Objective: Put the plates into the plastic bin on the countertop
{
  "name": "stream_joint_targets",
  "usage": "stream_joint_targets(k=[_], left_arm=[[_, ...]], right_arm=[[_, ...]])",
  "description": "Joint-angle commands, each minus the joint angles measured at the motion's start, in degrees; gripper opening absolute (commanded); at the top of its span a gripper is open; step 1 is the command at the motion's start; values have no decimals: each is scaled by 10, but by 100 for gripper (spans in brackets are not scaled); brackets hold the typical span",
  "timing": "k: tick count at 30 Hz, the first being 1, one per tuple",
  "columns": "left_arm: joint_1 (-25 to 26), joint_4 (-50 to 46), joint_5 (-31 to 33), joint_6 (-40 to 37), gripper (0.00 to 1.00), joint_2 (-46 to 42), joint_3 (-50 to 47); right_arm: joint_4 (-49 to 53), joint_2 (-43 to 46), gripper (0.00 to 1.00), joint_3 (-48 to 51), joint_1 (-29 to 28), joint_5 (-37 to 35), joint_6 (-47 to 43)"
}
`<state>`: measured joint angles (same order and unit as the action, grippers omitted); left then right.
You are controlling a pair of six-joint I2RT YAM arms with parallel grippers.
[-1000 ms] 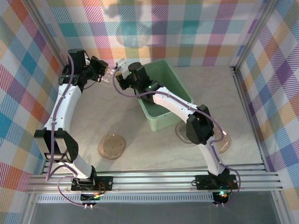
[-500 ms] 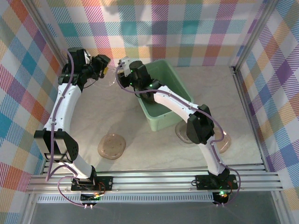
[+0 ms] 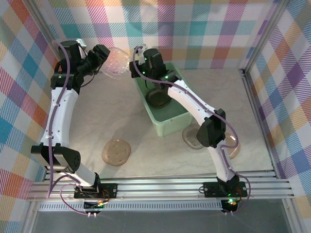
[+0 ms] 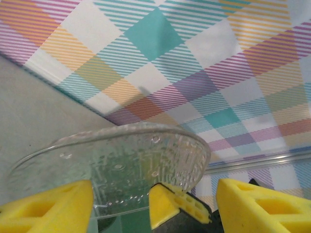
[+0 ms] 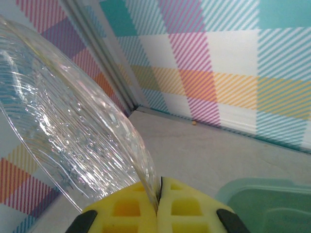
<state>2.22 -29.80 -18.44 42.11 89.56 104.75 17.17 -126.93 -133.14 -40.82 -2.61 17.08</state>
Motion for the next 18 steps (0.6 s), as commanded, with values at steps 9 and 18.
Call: stream_joint_targets(k=[9, 18], left_arm=[[-5, 38, 41, -87, 68, 12, -3], [-7, 126, 23, -119, 68, 63, -59]], right_arm=[[62, 108, 0, 85, 63, 1, 141], [113, 183, 0, 204, 107, 12, 231]])
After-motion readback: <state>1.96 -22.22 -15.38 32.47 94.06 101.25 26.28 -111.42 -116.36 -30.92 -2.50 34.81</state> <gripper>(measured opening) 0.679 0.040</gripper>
